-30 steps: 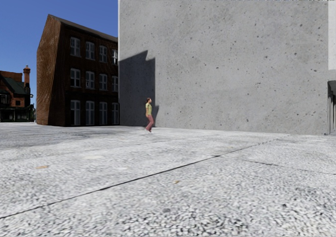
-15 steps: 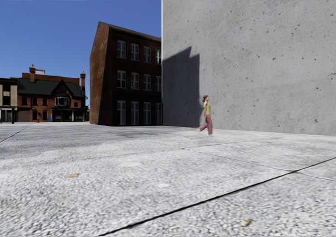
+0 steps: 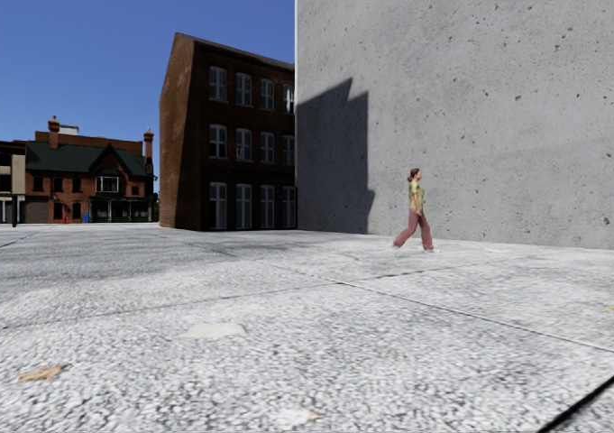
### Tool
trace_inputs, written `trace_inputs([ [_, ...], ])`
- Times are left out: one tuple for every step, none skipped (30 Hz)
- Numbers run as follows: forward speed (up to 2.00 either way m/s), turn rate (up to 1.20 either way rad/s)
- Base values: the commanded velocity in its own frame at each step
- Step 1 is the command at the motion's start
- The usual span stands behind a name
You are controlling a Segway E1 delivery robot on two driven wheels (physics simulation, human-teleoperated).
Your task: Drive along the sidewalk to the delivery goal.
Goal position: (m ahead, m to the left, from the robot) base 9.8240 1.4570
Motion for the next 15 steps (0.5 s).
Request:
trace_inputs([
  [1.77,0.00],
  [1.77,0.00],
  [1.77,0.00],
  [1.77,0.00],
  [1.77,0.00],
  [1.77,0.00],
  [1.77,0.00],
  [1.77,0.00],
  [1.77,0.00],
  [1.77,0.00],
  [1.77,0.00],
  [1.77,0.00],
  [1.77,0.00],
  [1.77,0.00],
  [1.77,0.00],
])
